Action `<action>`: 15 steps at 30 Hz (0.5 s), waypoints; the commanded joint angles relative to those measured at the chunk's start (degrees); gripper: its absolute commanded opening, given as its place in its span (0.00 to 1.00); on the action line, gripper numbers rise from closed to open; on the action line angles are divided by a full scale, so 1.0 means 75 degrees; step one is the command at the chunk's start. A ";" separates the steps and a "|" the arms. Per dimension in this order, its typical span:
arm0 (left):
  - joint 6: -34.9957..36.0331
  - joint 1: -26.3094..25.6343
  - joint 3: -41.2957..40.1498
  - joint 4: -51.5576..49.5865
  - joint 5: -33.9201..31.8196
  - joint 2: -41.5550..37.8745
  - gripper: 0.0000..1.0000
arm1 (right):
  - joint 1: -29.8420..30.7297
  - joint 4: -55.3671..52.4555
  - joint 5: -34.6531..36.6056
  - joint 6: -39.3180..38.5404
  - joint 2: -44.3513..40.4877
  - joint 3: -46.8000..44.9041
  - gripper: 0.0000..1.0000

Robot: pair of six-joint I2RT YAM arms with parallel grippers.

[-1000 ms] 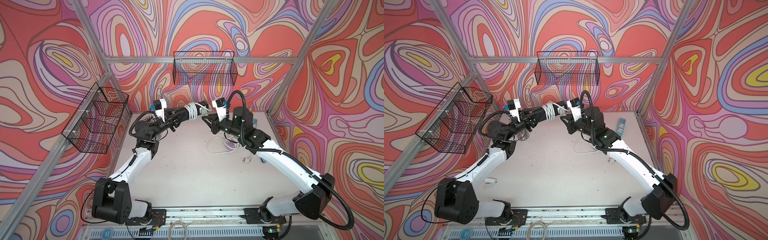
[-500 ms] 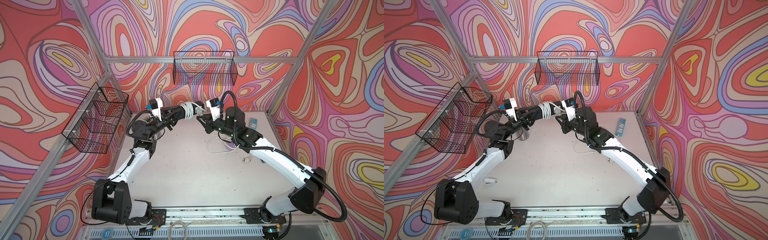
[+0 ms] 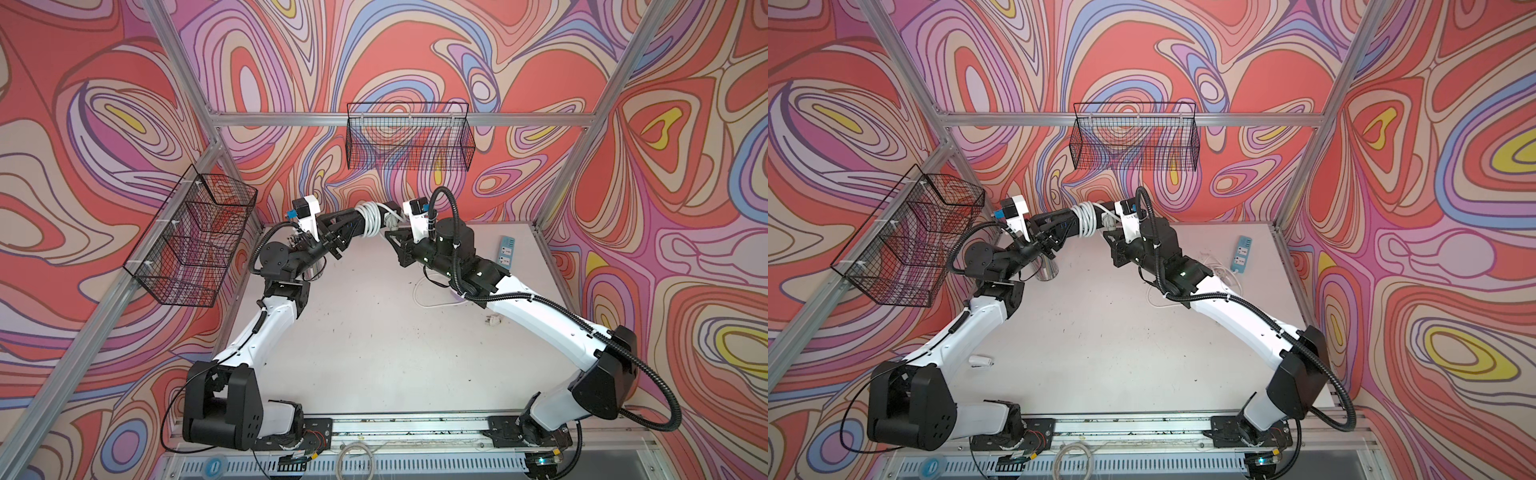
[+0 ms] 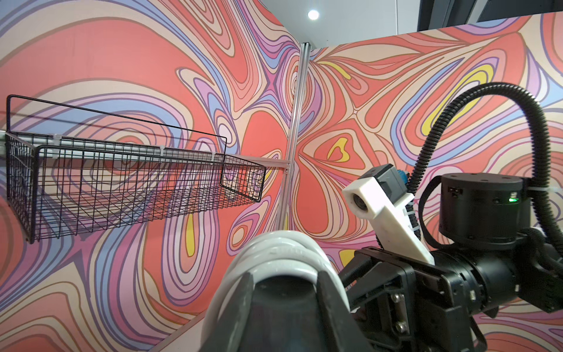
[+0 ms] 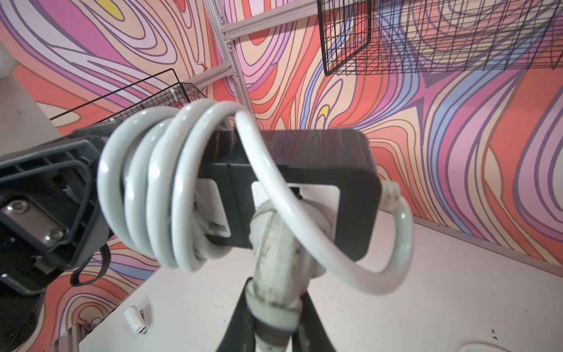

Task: Unwrap the cord wrapped around the power strip
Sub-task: Unwrap the power cord from the power strip.

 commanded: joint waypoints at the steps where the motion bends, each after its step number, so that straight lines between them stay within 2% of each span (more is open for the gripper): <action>1: 0.0258 -0.0160 0.0015 0.0370 -0.0099 -0.0242 0.00 | 0.0432 -0.0127 -0.0434 -0.0408 -0.0243 0.0246 0.00; 3: 0.0368 -0.0167 0.0019 0.0227 -0.0115 -0.0312 0.00 | 0.0339 -0.0371 -0.0243 -0.0612 -0.0427 0.0233 0.00; 7: 0.0395 -0.0170 0.0009 0.0201 -0.0127 -0.0331 0.00 | -0.0407 -0.0643 -0.0740 -0.0378 -0.0791 0.0193 0.00; 15: 0.0443 -0.0164 -0.0003 0.0149 -0.0173 -0.0354 0.00 | -0.1360 -0.0997 -0.0956 -0.0522 -0.1187 0.0171 0.00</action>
